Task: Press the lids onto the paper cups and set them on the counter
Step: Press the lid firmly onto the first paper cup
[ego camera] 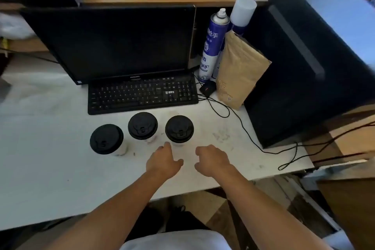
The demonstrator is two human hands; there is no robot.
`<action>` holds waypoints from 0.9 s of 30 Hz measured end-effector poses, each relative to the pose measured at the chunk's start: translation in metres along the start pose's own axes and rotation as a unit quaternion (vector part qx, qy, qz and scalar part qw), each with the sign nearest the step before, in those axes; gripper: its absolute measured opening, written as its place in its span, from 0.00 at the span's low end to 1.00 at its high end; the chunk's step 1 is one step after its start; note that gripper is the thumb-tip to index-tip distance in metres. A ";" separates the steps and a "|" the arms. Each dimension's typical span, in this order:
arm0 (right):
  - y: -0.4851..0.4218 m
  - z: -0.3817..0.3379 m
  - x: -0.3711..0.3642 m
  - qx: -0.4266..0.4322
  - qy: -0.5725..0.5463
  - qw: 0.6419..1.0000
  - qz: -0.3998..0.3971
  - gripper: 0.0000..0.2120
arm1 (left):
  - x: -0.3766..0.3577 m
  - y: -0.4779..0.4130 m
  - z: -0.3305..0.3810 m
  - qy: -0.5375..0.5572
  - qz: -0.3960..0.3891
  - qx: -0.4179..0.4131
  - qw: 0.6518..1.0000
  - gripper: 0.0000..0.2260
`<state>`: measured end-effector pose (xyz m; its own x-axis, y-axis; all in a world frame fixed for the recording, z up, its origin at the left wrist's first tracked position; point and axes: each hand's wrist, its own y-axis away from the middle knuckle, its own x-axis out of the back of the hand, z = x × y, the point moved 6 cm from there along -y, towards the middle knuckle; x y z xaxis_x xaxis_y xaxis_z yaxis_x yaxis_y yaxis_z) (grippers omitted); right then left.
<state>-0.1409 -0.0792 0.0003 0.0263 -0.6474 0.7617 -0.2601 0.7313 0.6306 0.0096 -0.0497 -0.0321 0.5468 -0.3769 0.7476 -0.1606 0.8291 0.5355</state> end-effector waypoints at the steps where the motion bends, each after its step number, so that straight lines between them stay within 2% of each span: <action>1: -0.002 0.002 0.003 -0.007 -0.009 1.000 0.003 0.20 | 0.000 -0.003 -0.002 0.033 0.009 0.017 0.999 0.29; 6: -0.016 0.011 0.023 -0.027 -0.065 0.997 0.041 0.20 | -0.001 -0.019 -0.006 0.237 0.094 0.034 0.966 0.34; 10: -0.023 0.014 0.045 -0.031 -0.112 0.990 0.086 0.26 | -0.005 -0.029 -0.003 0.334 0.123 0.007 0.934 0.38; 15: -0.024 -0.003 0.069 0.007 -0.190 0.969 0.158 0.30 | -0.005 -0.031 0.001 0.368 0.162 -0.023 0.915 0.38; 22: -0.022 -0.034 0.065 0.083 -0.204 0.962 0.160 0.35 | 0.002 -0.029 0.005 0.400 0.167 -0.057 0.899 0.36; 27: -0.017 -0.032 0.061 0.091 -0.231 0.954 0.170 0.36 | 0.003 -0.024 0.013 0.392 0.150 -0.086 0.903 0.33</action>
<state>-0.1042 -0.1244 0.0403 -0.5072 -0.4366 0.7430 -0.3428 0.8933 0.2908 0.0040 -0.0764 -0.0379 0.9248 0.2283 0.3043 -0.3054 0.9225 0.2361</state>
